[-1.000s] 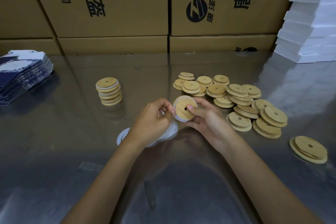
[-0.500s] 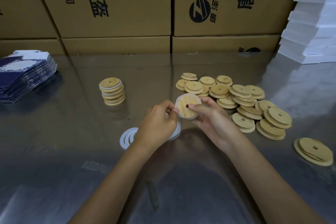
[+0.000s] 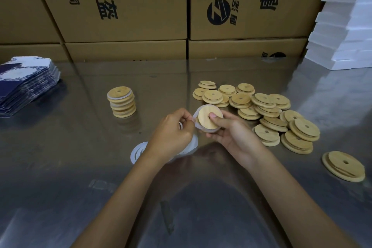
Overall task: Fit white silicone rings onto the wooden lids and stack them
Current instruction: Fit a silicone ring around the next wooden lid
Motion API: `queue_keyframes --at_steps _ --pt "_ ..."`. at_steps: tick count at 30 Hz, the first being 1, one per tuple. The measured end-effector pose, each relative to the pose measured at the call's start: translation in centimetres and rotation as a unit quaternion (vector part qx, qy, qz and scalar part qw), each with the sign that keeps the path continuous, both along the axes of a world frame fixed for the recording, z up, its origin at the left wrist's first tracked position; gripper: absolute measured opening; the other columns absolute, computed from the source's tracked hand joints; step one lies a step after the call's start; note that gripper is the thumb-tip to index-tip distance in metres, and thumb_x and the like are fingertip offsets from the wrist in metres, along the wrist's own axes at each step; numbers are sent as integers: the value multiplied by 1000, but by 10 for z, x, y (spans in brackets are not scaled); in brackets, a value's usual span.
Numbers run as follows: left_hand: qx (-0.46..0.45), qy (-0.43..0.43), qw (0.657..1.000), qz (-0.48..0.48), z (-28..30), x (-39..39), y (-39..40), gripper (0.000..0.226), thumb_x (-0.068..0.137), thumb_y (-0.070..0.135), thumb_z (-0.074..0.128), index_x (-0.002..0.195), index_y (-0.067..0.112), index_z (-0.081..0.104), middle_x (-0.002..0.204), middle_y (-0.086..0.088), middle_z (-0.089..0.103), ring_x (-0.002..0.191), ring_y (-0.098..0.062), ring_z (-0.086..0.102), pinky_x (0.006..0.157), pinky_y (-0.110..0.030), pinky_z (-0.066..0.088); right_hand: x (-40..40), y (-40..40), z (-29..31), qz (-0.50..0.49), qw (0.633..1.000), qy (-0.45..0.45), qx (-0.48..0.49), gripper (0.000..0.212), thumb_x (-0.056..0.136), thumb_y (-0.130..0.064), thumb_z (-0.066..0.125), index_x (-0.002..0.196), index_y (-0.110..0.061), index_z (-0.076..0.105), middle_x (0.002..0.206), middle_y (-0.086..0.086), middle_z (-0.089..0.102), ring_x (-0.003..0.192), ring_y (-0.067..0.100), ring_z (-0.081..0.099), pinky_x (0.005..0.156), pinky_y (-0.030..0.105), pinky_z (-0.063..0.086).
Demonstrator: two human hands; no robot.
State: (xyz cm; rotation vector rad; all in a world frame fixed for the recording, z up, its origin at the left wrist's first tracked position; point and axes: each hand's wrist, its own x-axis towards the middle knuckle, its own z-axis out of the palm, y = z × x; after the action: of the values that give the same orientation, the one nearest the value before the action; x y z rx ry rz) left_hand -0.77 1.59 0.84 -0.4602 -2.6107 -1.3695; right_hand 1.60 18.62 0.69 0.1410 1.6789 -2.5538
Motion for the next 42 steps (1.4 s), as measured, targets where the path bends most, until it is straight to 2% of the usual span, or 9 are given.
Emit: queue_keyframes --at_steps 4,9,15,19,24,29,32,38,42 --pt "-6 11 1000 -14 -1 1 2 17 92 22 57 77 30 59 66 26 57 53 -7 47 49 -17 34 0 1 -2 -3 1000 -7 -18 24 97 -9 59 119 -4 68 103 11 75 90 19 71 67 24 56" --pt "45 -27 998 -29 -2 3 7 17 93 18 57 79 25 62 60 15 55 51 -4 42 50 -16 35 0 -1 -2 -4 1000 -3 -22 25 98 -10 58 121 -4 67 103 11 75 91 18 72 71 25 57" --pt "120 -55 991 -4 1 7 7 15 95 20 58 84 19 68 59 14 56 50 -1 43 51 -14 35 1 0 0 20 999 -4 -33 31 94 -11 63 124 -2 63 117 18 73 110 30 70 78 30 59" --pt "164 -88 983 0 4 9 9 14 93 18 62 84 18 72 67 5 64 49 2 49 52 -11 38 1 -3 1 -9 997 -5 -81 19 92 -4 65 109 -3 55 108 20 74 101 31 74 81 37 62" --pt "163 -130 978 6 5 10 13 13 88 18 68 76 18 73 59 9 67 49 5 53 49 -6 37 1 -6 1 -17 996 4 -91 17 94 -3 63 106 -6 52 100 18 76 91 26 75 84 36 62" --pt "168 -128 977 7 5 12 14 19 87 15 68 71 24 74 61 4 70 54 2 58 55 -8 41 3 -6 1 -41 996 5 -83 17 91 -3 66 102 -6 53 95 16 76 85 24 76 86 34 62" --pt "162 -130 978 7 3 12 14 16 85 17 68 72 26 74 67 1 72 64 -5 64 65 -19 47 2 -4 2 -44 996 1 -83 20 89 -4 68 101 -8 53 96 13 77 88 23 76 84 31 61" --pt "219 -87 970 57 4 8 14 9 82 17 76 82 21 68 69 8 63 61 -4 57 63 -22 47 4 -7 3 -29 998 -8 64 21 88 -20 75 104 -13 64 101 10 77 91 19 73 82 31 54" --pt "223 -44 970 86 6 4 9 5 86 13 71 87 15 67 72 8 64 60 4 57 59 -9 46 4 -14 2 -18 990 -9 139 25 94 -30 69 111 -13 71 99 7 76 74 15 65 69 27 53"
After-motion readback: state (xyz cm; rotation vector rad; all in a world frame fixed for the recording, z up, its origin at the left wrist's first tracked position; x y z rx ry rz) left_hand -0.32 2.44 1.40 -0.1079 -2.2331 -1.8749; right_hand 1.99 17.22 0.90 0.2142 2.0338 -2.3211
